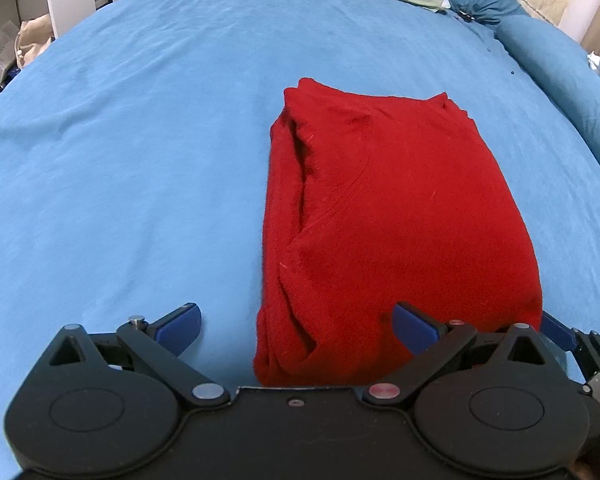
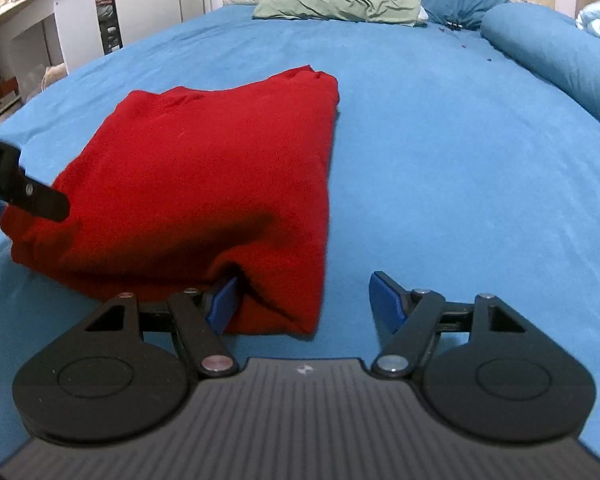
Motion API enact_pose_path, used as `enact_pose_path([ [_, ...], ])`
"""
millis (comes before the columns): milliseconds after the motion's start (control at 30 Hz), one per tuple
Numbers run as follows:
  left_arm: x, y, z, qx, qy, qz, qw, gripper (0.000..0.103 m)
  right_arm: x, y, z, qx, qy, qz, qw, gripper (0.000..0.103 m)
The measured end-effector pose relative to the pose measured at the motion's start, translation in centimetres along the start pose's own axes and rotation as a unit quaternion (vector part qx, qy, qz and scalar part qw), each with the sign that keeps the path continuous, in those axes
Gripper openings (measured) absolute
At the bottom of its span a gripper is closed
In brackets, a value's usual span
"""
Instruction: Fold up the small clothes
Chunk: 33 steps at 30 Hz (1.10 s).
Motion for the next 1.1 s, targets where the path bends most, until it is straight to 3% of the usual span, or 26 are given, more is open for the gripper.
enact_pose_path([
  [133, -0.1, -0.4, -0.2, 0.0, -0.008, 0.014, 0.9999, 0.103, 0.4, -0.5, 0.4, -0.011, 0.047, -0.017, 0.999, 0.084],
  [200, 0.3, -0.6, -0.4, 0.0, -0.015, 0.029, 0.9995, 0.101, -0.5, 1.0, 1.1, -0.037, 0.059, -0.07, 0.995, 0.081],
  [267, 1.1, -0.9, -0.7, 0.004, -0.018, 0.039, 0.9991, 0.101, -1.5, 3.0, 1.4, -0.062, 0.065, -0.092, 0.992, 0.083],
  [400, 2.1, -1.9, -1.9, 0.007, -0.026, 0.042, 0.9988, 0.101, -2.0, 3.5, -0.8, -0.025, 0.115, -0.078, 0.99, 0.083],
  [500, 2.1, -2.2, -2.2, -0.008, -0.044, 0.047, 0.9979, 0.101, -3.1, 3.0, -2.6, 0.012, 0.114, -0.055, 0.992, 0.083],
  [667, 2.5, -0.7, -2.3, -0.007, -0.041, 0.053, 0.9977, 0.099, -4.6, 4.8, -1.8, 0.033, 0.105, -0.023, 0.994, 0.084],
  [733, 2.7, 0.8, -1.9, -0.01, -0.04, 0.055, 0.9977, 0.097, -5.1, 6.0, -0.3, 0.041, 0.081, 0.015, 0.996, 0.085],
  [800, 2.7, 2.7, -0.6, -0.026, -0.043, 0.055, 0.9972, 0.099, -5.5, 7.3, 1.8, 0.05, 0.049, 0.067, 0.995, 0.092],
  [833, 2.6, 3.6, 0.2, -0.037, -0.045, 0.051, 0.997, 0.1, -5.5, 7.7, 3.1, 0.058, 0.031, 0.096, 0.993, 0.101],
  [933, 2.4, 4.5, 3.1, -0.053, -0.032, 0.018, 0.9979, 0.103, -5.9, 7.8, 7.7, 0.081, -0.021, 0.166, 0.982, 0.103],
  [1100, 1.3, -0.2, 6.4, -0.009, 0.005, -0.071, 0.9974, 0.103, -7.0, 2.3, 12.2, 0.137, -0.134, 0.202, 0.96, 0.103],
])
Point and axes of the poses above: each gripper's, at about its wrist camera, not at the fingertips, and y roughly against the way its jaws point, x to its left, z to its top, the point moved 7 cm from there along -y, roughly the way its jaws point, and after that the axes turned 11 degrees about z, right-handed, at the moved point
